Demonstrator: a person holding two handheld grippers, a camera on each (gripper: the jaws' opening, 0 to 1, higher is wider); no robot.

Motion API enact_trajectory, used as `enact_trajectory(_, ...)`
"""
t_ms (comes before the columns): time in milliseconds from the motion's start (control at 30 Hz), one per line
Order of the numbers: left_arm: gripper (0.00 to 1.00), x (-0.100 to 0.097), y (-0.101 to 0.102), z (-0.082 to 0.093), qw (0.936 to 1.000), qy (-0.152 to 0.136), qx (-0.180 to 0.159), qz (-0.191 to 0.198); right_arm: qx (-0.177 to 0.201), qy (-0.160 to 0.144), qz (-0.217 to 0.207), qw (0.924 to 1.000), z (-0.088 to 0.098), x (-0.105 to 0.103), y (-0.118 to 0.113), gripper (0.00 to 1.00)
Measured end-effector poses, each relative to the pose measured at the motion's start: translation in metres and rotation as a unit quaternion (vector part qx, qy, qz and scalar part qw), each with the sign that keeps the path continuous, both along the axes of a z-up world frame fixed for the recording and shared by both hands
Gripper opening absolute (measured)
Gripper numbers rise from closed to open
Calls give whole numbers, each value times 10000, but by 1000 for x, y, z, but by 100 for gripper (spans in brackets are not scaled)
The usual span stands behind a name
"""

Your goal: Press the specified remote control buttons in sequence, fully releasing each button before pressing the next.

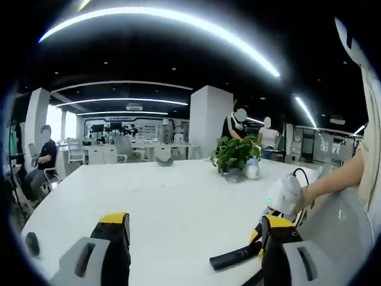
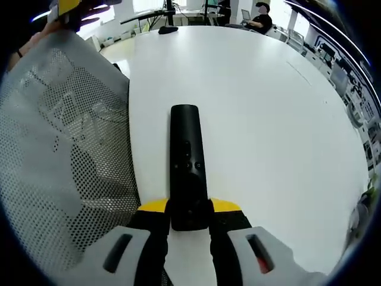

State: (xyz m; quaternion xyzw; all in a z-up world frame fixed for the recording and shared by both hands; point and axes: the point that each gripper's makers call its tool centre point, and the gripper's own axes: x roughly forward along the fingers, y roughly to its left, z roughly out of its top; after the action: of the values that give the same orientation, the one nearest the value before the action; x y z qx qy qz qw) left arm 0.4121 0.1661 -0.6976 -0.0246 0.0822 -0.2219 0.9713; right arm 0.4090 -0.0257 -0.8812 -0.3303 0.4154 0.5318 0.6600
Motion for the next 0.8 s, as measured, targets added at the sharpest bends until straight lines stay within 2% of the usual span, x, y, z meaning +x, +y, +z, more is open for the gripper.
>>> enact_trajectory(67, 94, 0, 0, -1, 9998, -28, 185, 23, -12, 8, -1, 10000, 0, 0, 0, 25)
enact_trajectory(100, 94, 0, 0, -6, 9986, -24, 520, -7, -30, 7, 3, 10000, 0, 0, 0, 25)
enact_trajectory(167, 94, -2, -6, -12, 9965, -9, 801, -224, -30, 4, -6, 10000, 0, 0, 0, 25)
enact_trajectory(233, 93, -4, -12, -10, 9970, 6, 740, -244, -6, 1, -14, 10000, 0, 0, 0, 25)
enact_trajectory(333, 93, -3, -6, -10, 9980, 70, 599, -194, 10, 3, -2, 10000, 0, 0, 0, 25)
enact_trajectory(500, 93, -4, -11, -15, 9955, 108, 909, -231, -19, 2, 55, 10000, 0, 0, 0, 25)
enact_trajectory(567, 92, -4, -15, -14, 9959, 128, 874, -217, -24, 5, 84, 10000, 0, 0, 0, 25)
enact_trajectory(700, 92, -2, -7, -12, 9970, 127, 750, -105, -29, 20, 128, 9999, 0, 1, 1, 24)
enact_trajectory(800, 91, -2, -7, -12, 9965, 110, 827, -82, -29, 26, 141, 9999, 0, 1, 1, 24)
